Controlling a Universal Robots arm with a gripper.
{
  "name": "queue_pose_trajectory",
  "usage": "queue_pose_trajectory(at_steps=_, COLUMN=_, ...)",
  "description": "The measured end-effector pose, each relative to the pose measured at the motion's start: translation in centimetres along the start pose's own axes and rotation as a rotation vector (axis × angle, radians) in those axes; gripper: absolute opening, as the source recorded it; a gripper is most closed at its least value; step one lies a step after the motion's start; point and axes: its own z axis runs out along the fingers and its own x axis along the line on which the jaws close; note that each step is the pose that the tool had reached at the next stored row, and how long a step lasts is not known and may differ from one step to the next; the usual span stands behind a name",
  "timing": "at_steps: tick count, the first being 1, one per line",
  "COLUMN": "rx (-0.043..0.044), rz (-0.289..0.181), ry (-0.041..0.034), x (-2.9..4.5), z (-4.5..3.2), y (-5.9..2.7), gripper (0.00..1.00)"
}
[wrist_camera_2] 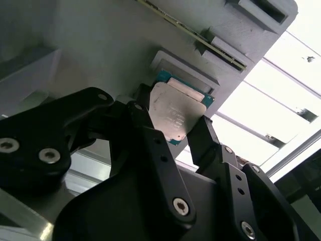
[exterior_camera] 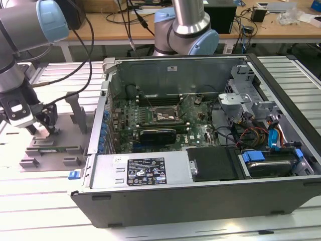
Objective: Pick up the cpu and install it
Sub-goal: 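Pick up the cpu and move it towards the insertion slot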
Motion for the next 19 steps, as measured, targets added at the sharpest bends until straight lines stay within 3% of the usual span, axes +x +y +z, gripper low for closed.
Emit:
queue_pose_trajectory(at_steps=6, rx=0.0001, rz=0.003, ry=-0.0002, x=-0.01, z=-0.19, y=0.01, gripper=0.54)
queue_pose_trajectory(at_steps=19, rx=0.0011, rz=0.004, ry=-0.0004, x=-0.01, z=-1.95, y=0.1, gripper=0.54)
